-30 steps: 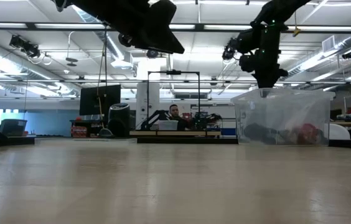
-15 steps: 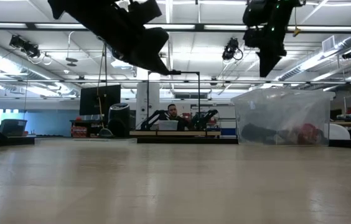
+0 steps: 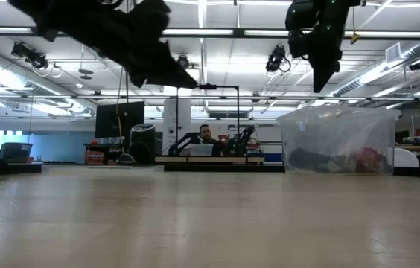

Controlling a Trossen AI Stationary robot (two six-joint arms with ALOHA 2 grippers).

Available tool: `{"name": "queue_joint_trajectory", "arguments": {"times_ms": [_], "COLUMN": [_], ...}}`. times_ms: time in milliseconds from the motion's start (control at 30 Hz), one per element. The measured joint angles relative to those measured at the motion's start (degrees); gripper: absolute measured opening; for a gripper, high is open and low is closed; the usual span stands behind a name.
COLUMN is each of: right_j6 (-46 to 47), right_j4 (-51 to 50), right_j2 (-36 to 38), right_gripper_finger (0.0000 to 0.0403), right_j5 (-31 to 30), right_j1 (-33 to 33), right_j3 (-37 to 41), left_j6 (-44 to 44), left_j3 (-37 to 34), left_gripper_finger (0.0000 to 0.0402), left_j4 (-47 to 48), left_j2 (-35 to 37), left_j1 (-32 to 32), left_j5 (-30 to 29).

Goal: Roll bandage
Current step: Adjust the transparent bin, then close the transparent bin

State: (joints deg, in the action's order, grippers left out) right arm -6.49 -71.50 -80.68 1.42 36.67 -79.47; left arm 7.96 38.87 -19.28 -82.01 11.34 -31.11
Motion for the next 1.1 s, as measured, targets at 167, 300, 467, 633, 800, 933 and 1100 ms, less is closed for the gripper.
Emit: {"name": "queue_joint_trajectory", "arguments": {"times_ms": [167,300,467,633,800,933,1100], "right_j6": [0.58,2.24,4.29,4.22,4.63,4.79,5.72], "right_j4": [3.47,4.01,5.06,9.91,14.00,15.87,15.63], "right_j2": [-2.46,-6.27,-11.25,-13.11,-13.10,-13.10,-12.52], "right_gripper_finger": [0.0002,0.0002,0.0001,0.0001,0.0000,0.0000,0.0019], "right_j5": [-0.06,0.05,0.46,7.07,9.15,8.89,3.81], "right_j1": [-1.11,-2.36,-3.64,-5.91,-9.38,-13.18,-17.56], "right_j3": [1.97,2.29,2.29,2.07,1.96,1.96,-0.02], "left_j6": [-0.01,-0.88,-3.12,-1.67,3.49,7.33,3.41], "left_j3": [-6.00,-7.87,-9.17,-9.11,-9.10,-8.99,-7.20], "left_gripper_finger": [0.0004,0.0004,0.0004,0.0004,0.0004,0.0005,0.0005], "left_j4": [-2.42,-1.94,2.51,14.32,26.76,35.83,45.95], "left_j2": [5.17,7.48,12.31,20.95,29.22,31.83,29.90], "left_j1": [-0.01,0.01,-0.14,-0.22,-1.66,-4.34,-7.78], "left_j5": [0.20,0.29,-2.29,-5.27,-5.28,-0.81,5.78]}}
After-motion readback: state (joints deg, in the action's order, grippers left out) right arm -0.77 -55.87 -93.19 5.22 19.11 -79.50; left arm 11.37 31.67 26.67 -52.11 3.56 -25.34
